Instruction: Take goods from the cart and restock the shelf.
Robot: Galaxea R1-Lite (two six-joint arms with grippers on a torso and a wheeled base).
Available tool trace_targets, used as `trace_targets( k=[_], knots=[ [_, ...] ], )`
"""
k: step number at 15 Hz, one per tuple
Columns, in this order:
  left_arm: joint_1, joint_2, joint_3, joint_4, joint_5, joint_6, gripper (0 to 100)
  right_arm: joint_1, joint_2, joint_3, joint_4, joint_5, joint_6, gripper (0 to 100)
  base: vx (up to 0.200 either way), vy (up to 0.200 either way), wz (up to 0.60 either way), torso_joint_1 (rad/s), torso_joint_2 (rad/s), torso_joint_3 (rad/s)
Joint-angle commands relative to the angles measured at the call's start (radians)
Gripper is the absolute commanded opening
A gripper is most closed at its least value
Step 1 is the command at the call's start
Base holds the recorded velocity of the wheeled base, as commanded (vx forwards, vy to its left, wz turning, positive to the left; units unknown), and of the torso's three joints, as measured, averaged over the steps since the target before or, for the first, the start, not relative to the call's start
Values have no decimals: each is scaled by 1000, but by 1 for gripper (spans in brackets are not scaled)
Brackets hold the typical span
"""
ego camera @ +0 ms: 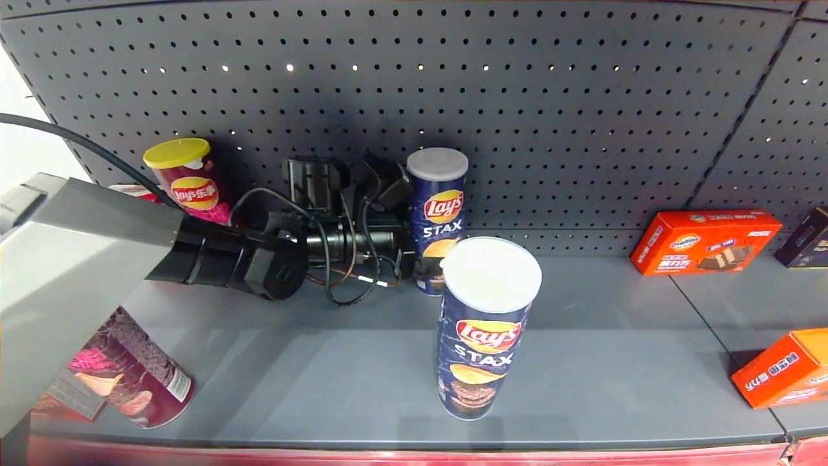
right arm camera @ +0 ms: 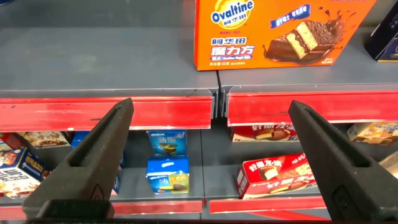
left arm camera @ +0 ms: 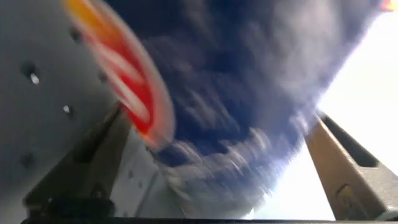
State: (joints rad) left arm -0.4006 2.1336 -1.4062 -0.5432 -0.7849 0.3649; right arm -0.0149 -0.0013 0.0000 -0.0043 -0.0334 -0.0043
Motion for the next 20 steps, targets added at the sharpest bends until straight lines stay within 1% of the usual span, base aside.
trace_targets(
  k=[1, 2, 4, 5, 7, 9, 11, 12, 13, 15, 16, 17, 20],
  knots=[
    [3, -80, 104, -44, 9, 19, 100, 0, 1, 0, 0, 0, 0, 100, 0, 0, 0, 0, 0, 0],
    [6, -129, 182, -87, 24, 20, 100, 0, 1, 0, 0, 0, 0, 100, 0, 0, 0, 0, 0, 0],
    [11, -169, 254, -129, 61, 22, 100, 0, 1, 0, 0, 0, 0, 100, 0, 0, 0, 0, 0, 0],
    [16, -202, 306, -164, 107, 22, 100, 0, 1, 0, 0, 0, 0, 100, 0, 0, 0, 0, 0, 0],
    [16, -251, 363, -204, 177, 22, 100, 0, 1, 0, 0, 0, 0, 100, 0, 0, 0, 0, 0, 0],
    [14, -287, 418, -261, 279, 31, 100, 0, 1, 0, 0, 0, 0, 100, 0, 0, 0, 0, 0, 0],
    [13, -296, 472, -317, 417, 69, 100, 0, 1, 0, 0, 0, 0, 100, 0, 0, 0, 0, 0, 0],
    [8, -296, 507, -350, 489, 94, 100, 0, 1, 0, 0, 0, 0, 100, 0, 0, 0, 0, 0, 0],
    [3, -296, 527, -373, 509, 94, 100, 0, 1, 0, 0, 0, 0, 100, 0, 0, 0, 0, 0, 0],
    [3, -296, 547, -393, 513, 95, 100, 0, 1, 0, 0, 0, 0, 100, 0, 0, 0, 0, 0, 0],
    [3, -296, 541, -393, 516, 95, 100, 0, 1, 0, 0, 0, 0, 100, 0, 0, 0, 0, 0, 0],
    [3, -294, 530, -394, 535, 94, 100, 0, 1, 0, 0, 0, 0, 100, 0, 0, 0, 0, 0, 0],
    [2, -274, 509, -389, 546, 92, 100, 0, 1, 0, 0, 0, 0, 100, 0, 0, 0, 0, 0, 0]
  ],
)
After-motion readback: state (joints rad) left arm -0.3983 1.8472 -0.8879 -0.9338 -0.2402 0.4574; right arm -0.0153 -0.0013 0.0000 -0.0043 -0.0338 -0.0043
